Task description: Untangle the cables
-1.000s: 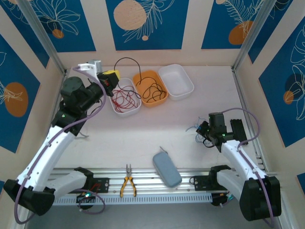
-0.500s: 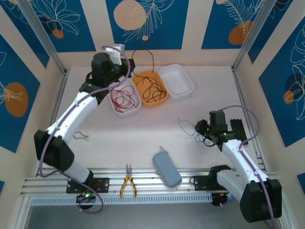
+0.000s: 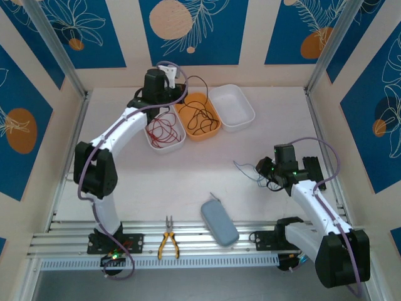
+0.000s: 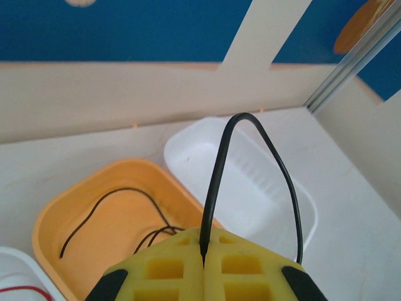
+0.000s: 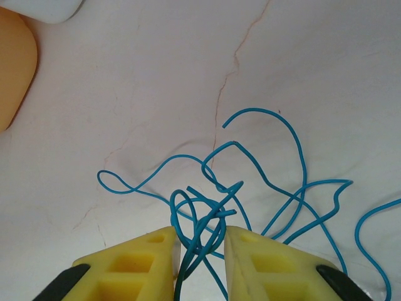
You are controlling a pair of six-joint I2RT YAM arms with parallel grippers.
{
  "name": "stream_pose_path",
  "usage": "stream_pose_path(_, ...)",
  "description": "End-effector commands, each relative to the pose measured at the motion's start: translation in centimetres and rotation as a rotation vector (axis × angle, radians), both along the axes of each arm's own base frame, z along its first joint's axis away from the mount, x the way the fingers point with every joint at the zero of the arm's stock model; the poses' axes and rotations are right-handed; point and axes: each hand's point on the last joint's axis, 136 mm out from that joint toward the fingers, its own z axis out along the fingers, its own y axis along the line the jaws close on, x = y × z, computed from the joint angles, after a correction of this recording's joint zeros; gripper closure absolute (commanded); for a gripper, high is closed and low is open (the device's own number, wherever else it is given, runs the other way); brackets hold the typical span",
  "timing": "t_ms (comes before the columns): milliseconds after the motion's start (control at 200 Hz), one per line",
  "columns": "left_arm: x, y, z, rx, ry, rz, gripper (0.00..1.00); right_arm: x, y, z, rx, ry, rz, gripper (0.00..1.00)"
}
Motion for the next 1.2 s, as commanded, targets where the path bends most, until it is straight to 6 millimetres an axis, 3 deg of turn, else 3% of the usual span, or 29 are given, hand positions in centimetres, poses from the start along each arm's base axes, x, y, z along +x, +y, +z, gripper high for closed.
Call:
stream_pose_path(0,1.0,-0.1,-1.0,0.025,0.013,-0.013,1.00,0.4,0.5,0.9,0.010,-0.009,0.020,0.75)
stream_pose_path(235,3.1,-1.1,-5.8,0.064,0.089,-0.029,1.00,0.3,0.6,0.7,0.012,-0.002,0.017,0.75)
stream_pose_path(430,5.0,-0.4,-8.9,0.111,0.123,0.031,1.00,0.1,0.5,0.5,0.008,0.004,0.015,0.75)
stream_pose_path(850,8.4,0.4,-11.8,0.200,0.067,0.063,1.00,0.1,0.5,0.2,0.009,0.012,0.016,0.74)
stream_pose_path(1190,8.3,0.6,-14.7,0.314,0.136,0.026,1.00,0.2,0.7,0.1,0.019,0.010,0.014,0.74)
